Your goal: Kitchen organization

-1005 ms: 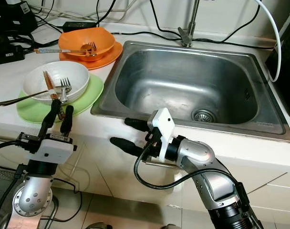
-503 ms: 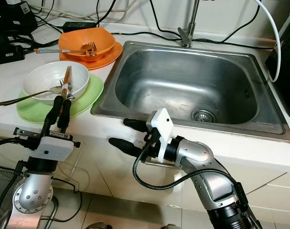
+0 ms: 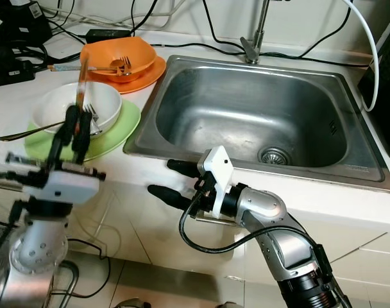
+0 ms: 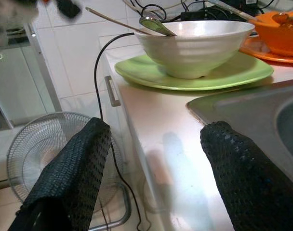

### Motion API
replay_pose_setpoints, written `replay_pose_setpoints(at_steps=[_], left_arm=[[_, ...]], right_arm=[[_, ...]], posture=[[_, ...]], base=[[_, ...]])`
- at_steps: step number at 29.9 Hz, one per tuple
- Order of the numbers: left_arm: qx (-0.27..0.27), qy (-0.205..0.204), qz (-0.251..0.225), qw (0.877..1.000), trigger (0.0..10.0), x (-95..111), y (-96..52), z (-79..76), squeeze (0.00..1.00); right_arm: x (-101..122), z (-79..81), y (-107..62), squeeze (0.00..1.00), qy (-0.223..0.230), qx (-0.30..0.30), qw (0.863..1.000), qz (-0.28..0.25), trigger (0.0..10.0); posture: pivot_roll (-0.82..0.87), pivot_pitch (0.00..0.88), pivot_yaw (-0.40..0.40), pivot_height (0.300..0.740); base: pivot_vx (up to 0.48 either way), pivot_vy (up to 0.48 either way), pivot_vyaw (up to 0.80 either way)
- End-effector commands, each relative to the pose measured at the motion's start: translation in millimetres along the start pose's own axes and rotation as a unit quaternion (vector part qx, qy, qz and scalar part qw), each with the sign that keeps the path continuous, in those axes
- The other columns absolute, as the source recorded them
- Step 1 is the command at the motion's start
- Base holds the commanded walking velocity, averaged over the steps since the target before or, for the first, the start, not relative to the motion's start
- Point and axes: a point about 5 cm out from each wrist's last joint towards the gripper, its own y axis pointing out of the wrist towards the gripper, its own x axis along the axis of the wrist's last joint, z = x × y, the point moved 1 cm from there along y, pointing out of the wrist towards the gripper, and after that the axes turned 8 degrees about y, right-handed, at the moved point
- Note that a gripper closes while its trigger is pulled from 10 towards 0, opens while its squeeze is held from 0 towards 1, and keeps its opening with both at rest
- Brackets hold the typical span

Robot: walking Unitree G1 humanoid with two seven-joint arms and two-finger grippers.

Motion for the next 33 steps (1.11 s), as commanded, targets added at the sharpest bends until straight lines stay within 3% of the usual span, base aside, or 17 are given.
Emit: replay_pose_setpoints(at_steps=[1,6,8,13,15,16,17,19,21,22,24,25,27,28,31,32,33], left_arm=[[0.003,-0.021,-0.019,1.000,0.0,8.9,9.7,5.2,0.00],[0.019,-0.085,-0.038,0.995,0.0,15.8,34.8,16.0,0.00],[0.018,-0.136,-0.030,0.990,0.0,10.6,44.9,19.7,0.00],[0.030,-0.217,-0.002,0.976,0.0,1.2,53.8,23.4,0.00],[0.013,-0.307,0.017,0.951,0.0,-6.0,58.9,17.8,0.00],[-0.018,-0.382,0.036,0.923,0.0,-9.9,59.2,6.5,0.00],[-0.018,-0.382,0.036,0.923,0.0,-9.9,59.2,6.5,0.00],[-0.033,-0.455,0.063,0.888,0.0,-14.6,53.6,-7.6,0.00],[-0.047,-0.486,0.074,0.869,0.0,-15.3,50.2,-15.3,0.00],[-0.047,-0.486,0.074,0.869,0.0,-15.3,50.2,-15.3,0.00],[-0.068,-0.550,0.087,0.828,0.0,-12.3,44.0,-27.5,0.00],[-0.068,-0.550,0.087,0.828,0.0,-12.3,44.0,-27.5,0.00],[-0.079,-0.596,0.096,0.794,0.0,-10.7,40.5,-35.0,0.00],[-0.079,-0.596,0.096,0.794,0.0,-10.7,40.5,-35.0,0.00],[-0.094,-0.664,0.109,0.734,0.0,-6.8,32.2,-45.9,0.00],[-0.094,-0.664,0.109,0.734,0.0,-6.8,32.2,-45.9,0.00],[-0.100,-0.677,0.111,0.720,0.0,-4.8,29.9,-48.9,0.00]], right_arm=[[1.3,-2.5,-0.2,0.00,-0.007,-0.004,1.000,-0.004,10.0],[6.5,-6.2,0.7,0.00,0.018,-0.012,0.999,-0.026,10.0],[14.6,-15.9,-1.7,0.00,0.067,-0.038,0.995,-0.061,10.0],[21.4,-27.0,-4.7,0.00,0.110,-0.066,0.987,-0.093,10.0],[26.0,-41.4,-8.2,0.00,0.143,-0.102,0.977,-0.118,10.0],[29.2,-51.5,-10.8,0.00,0.162,-0.126,0.969,-0.135,10.0],[29.2,-51.5,-10.8,0.00,0.162,-0.126,0.969,-0.135,10.0],[35.9,-63.1,-13.8,0.00,0.180,-0.159,0.957,-0.160,10.0],[38.2,-67.5,-15.1,0.00,0.183,-0.175,0.953,-0.167,10.0],[38.2,-67.5,-15.1,0.00,0.183,-0.175,0.953,-0.167,10.0],[40.5,-74.8,-17.9,0.00,0.198,-0.202,0.942,-0.181,10.0],[40.5,-74.8,-17.9,0.00,0.198,-0.202,0.942,-0.181,10.0],[41.9,-81.0,-19.6,0.00,0.223,-0.220,0.930,-0.194,10.0],[41.9,-81.0,-19.6,0.00,0.223,-0.220,0.930,-0.194,10.0],[45.0,-84.1,-16.3,0.00,0.302,-0.221,0.903,-0.213,10.0],[45.0,-84.1,-16.3,0.00,0.302,-0.221,0.903,-0.213,10.0],[46.9,-84.0,-15.2,0.00,0.310,-0.219,0.900,-0.216,10.0]], posture=[[0.00,0.050,-0.006,0.740],[0.00,0.039,-0.005,0.740],[0.00,0.028,-0.006,0.740],[0.00,0.022,-0.003,0.740],[-0.01,0.015,0.000,0.740],[-0.01,0.012,0.001,0.740],[-0.01,0.012,0.001,0.740],[-0.01,0.008,0.002,0.740],[-0.01,0.008,0.002,0.740],[-0.01,0.008,0.002,0.740],[-0.01,0.008,0.001,0.740],[-0.01,0.008,0.001,0.740],[-0.02,0.011,0.001,0.740],[-0.02,0.011,0.001,0.740],[-0.02,0.012,0.000,0.740],[-0.02,0.012,0.000,0.740],[-0.02,0.014,0.001,0.740]], base=[[0.000,0.000,0.00],[0.000,0.000,0.00],[0.000,0.000,0.00],[0.000,0.000,0.00],[0.000,0.000,0.00],[0.000,0.000,0.00],[0.000,0.000,0.00],[0.000,0.000,0.00],[0.000,0.000,0.00],[0.000,0.000,0.00],[0.000,0.000,0.00],[0.000,0.000,0.00],[0.000,0.000,0.00],[0.000,0.000,0.00],[0.000,0.000,0.00],[0.000,0.000,0.00],[0.000,0.000,0.00]])
